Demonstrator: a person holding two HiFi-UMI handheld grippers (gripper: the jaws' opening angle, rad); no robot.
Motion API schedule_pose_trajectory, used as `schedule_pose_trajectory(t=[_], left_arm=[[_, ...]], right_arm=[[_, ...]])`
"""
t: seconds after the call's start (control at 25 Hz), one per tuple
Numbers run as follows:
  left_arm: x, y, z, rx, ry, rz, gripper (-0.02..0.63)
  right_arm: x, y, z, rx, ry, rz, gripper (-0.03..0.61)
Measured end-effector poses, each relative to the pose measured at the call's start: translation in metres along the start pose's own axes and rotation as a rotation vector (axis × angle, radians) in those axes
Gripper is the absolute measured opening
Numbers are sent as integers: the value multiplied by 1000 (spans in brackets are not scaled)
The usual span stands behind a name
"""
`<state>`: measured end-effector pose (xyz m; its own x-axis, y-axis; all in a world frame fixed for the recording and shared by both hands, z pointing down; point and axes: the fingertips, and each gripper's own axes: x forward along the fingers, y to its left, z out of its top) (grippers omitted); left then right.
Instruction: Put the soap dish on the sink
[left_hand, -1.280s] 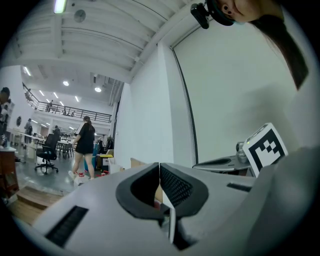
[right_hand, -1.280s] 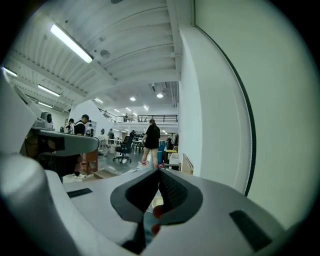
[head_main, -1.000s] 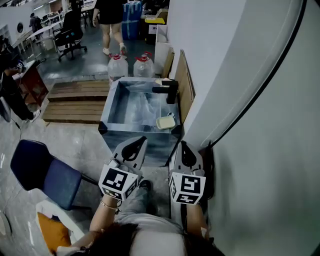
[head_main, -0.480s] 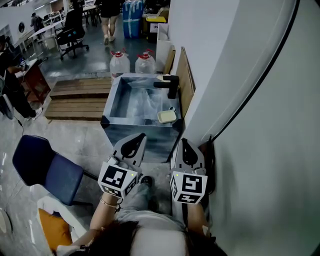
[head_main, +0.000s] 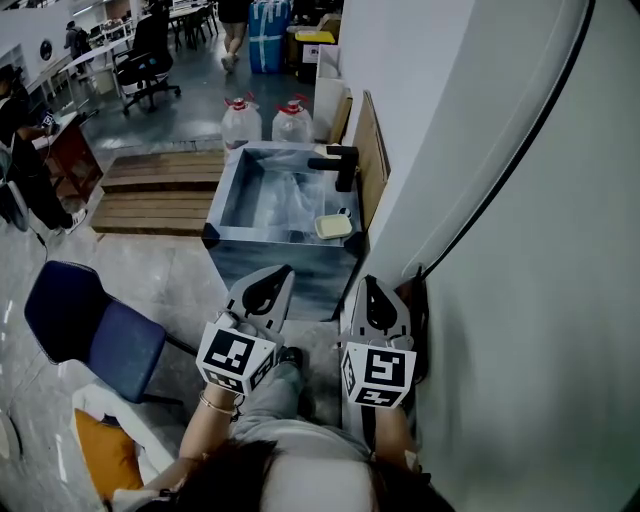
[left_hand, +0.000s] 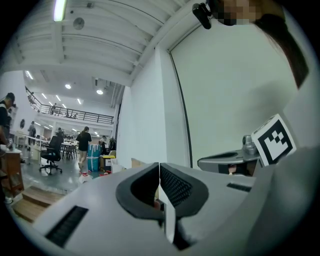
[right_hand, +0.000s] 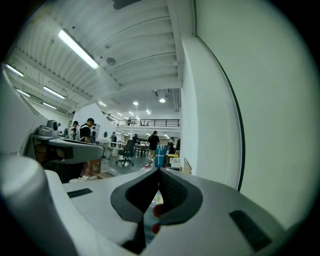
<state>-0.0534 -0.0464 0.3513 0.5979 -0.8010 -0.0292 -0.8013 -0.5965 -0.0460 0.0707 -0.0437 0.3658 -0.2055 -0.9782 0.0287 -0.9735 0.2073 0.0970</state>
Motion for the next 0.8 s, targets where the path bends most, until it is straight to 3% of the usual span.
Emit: schedule_pose_trajectory(t=[0.8], left_arm=[[1,-1,-4,5,11,18,9]], right_arm=[[3,-5,-1,5,-14,9,26]])
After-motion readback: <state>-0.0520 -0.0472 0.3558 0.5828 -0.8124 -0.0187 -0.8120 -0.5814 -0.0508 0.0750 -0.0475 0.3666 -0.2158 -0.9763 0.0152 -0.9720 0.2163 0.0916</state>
